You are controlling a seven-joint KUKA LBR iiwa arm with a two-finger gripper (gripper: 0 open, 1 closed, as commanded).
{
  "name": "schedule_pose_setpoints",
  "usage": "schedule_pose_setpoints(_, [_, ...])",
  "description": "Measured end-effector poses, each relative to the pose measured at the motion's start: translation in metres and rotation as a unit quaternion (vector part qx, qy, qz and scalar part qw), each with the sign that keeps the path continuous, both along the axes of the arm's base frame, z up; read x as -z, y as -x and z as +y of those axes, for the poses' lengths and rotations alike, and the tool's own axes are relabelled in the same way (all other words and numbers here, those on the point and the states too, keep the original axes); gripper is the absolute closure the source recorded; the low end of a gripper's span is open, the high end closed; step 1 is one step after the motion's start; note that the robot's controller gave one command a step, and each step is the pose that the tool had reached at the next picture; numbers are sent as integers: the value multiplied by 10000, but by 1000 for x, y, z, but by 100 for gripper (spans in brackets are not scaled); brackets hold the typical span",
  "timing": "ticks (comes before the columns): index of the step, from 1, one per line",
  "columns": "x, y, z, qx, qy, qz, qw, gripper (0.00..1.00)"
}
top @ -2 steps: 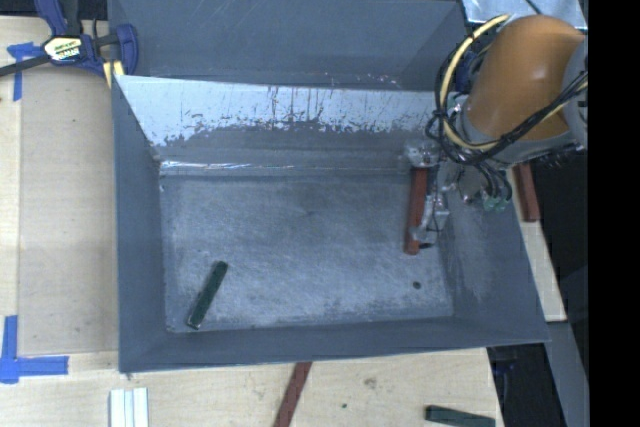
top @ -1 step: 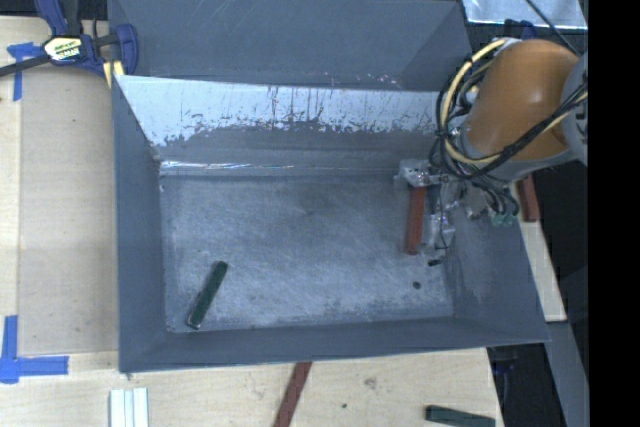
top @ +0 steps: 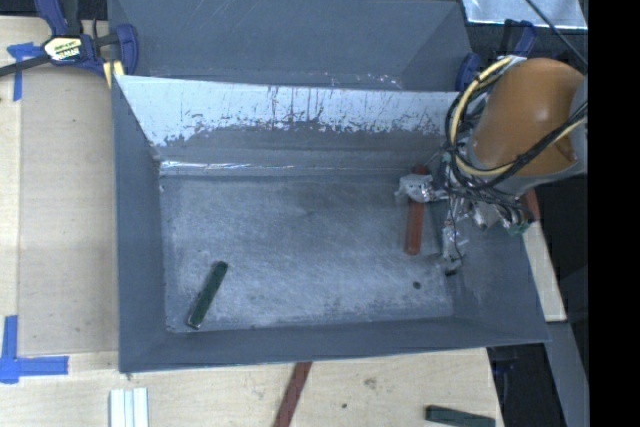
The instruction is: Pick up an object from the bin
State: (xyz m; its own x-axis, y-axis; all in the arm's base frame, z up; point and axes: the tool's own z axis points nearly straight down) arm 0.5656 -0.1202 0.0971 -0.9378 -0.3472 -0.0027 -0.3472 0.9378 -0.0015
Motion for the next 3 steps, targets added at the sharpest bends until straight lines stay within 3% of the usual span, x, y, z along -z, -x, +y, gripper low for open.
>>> schedule_pose_setpoints(1, [25,-22,21,-955,6,-9,9954,100])
schedule_pose_setpoints(2, [25,-22,21,-954,5,-9,9954,100])
schedule_pose_setpoints(3, [-32,-13,8,-914,-10,23,9958,100])
